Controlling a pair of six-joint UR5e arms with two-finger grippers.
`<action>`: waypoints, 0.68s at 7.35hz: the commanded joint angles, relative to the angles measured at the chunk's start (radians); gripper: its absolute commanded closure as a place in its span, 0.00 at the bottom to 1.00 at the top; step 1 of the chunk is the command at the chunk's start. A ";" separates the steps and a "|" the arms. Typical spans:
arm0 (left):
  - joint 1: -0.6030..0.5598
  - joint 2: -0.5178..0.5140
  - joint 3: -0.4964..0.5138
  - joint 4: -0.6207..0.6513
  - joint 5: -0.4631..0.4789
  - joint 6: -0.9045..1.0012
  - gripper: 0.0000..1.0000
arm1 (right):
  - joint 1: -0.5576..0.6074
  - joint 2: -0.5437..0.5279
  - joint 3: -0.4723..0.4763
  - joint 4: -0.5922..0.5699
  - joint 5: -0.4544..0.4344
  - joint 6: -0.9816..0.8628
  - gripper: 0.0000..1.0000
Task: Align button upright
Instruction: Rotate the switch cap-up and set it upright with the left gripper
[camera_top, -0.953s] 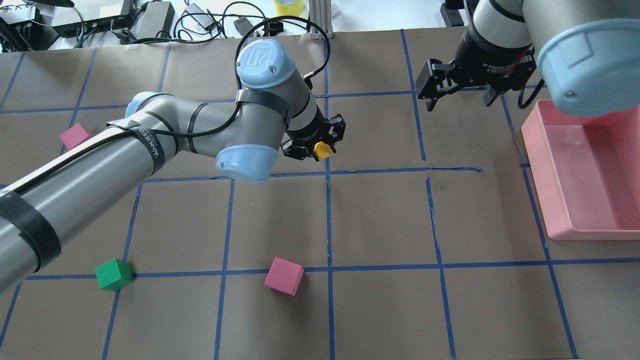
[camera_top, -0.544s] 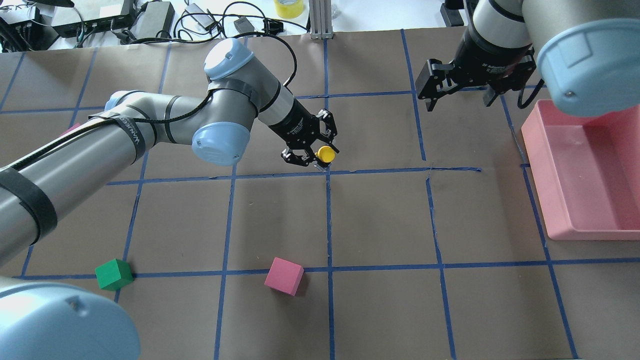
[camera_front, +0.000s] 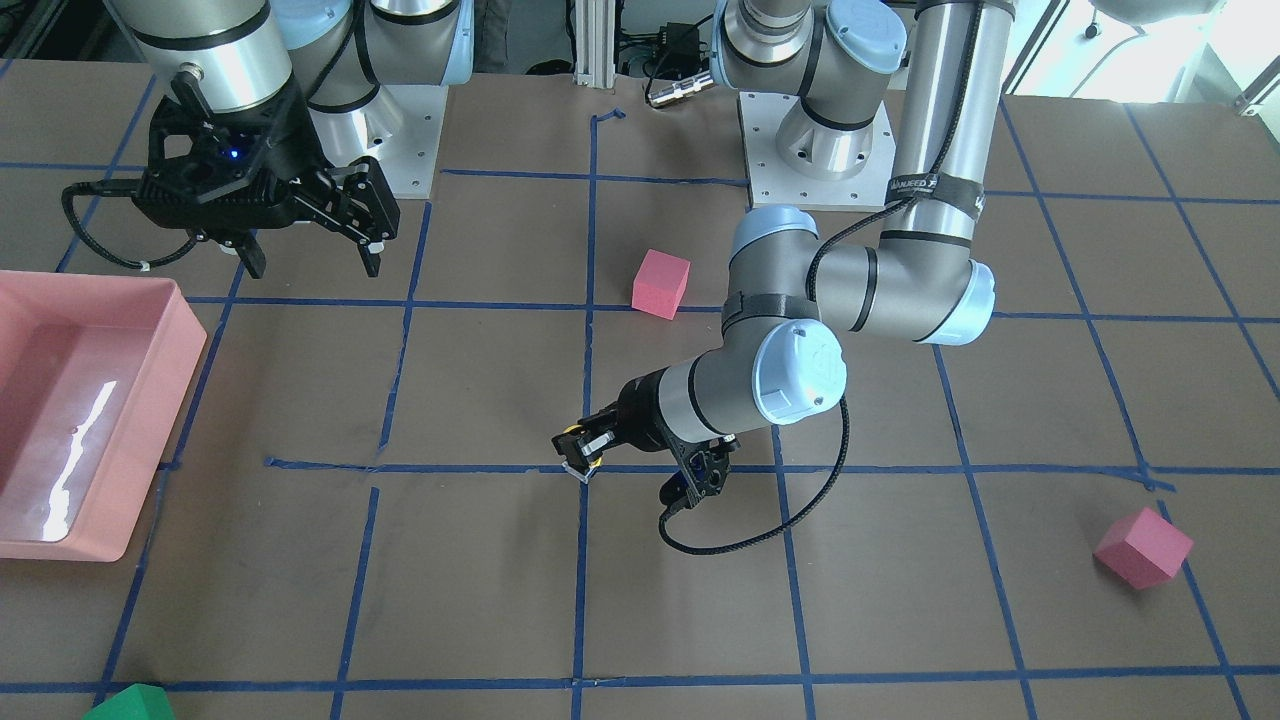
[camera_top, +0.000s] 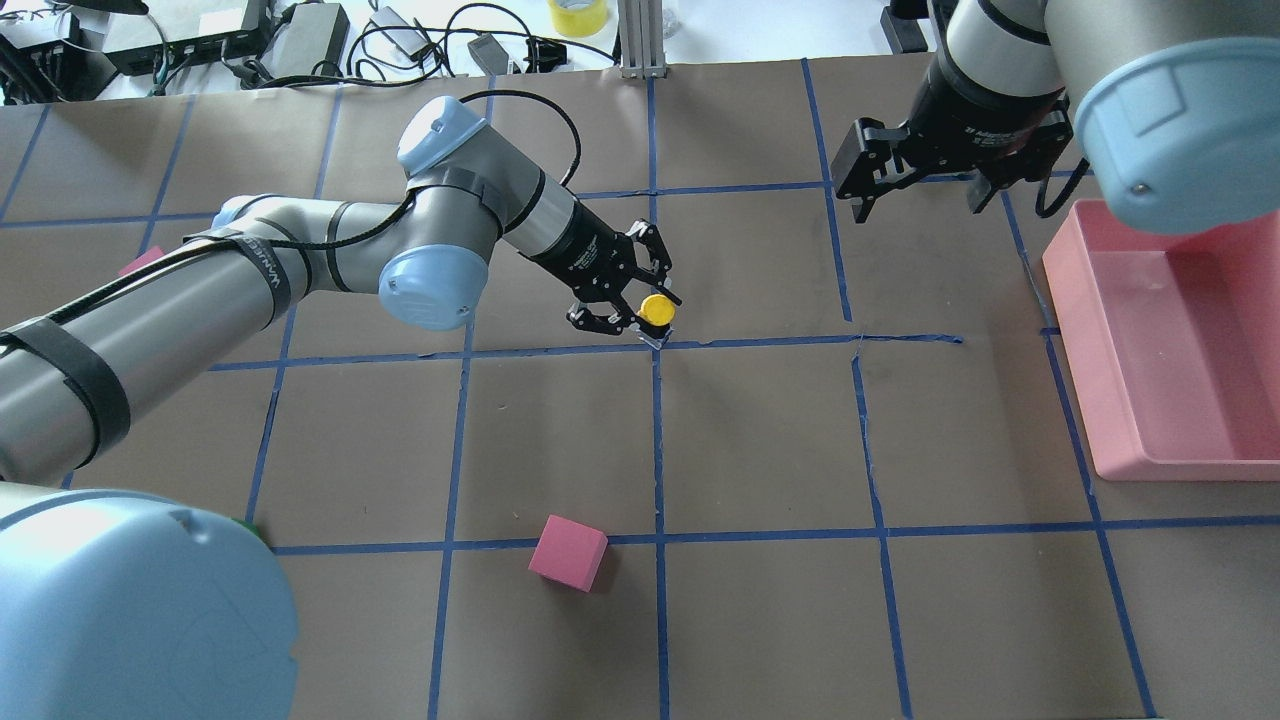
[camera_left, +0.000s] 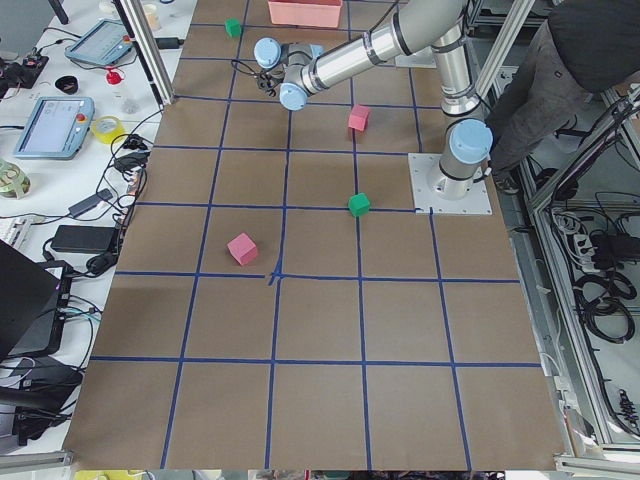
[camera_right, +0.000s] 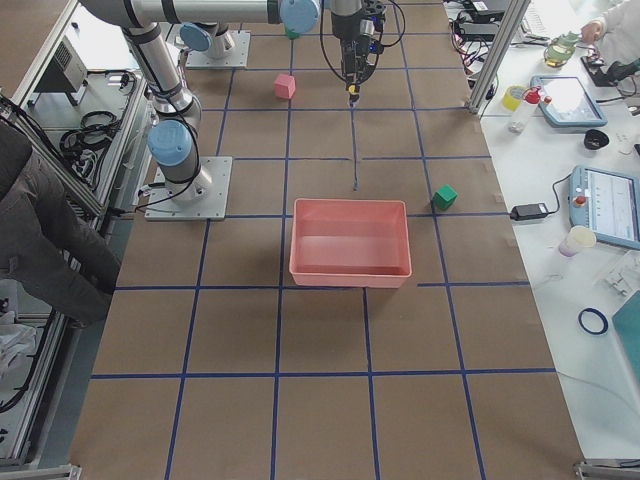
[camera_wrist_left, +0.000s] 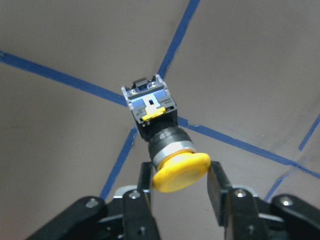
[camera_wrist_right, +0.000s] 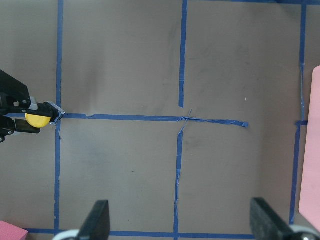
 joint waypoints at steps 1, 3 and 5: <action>0.001 -0.011 -0.004 0.009 -0.015 0.012 0.70 | 0.000 0.000 0.001 -0.001 -0.007 0.000 0.00; 0.001 -0.004 -0.001 0.008 0.001 0.035 0.19 | 0.000 0.001 0.001 0.001 -0.006 0.000 0.00; 0.020 0.028 0.036 -0.004 0.006 0.025 0.08 | 0.000 0.001 0.001 0.001 -0.006 0.000 0.00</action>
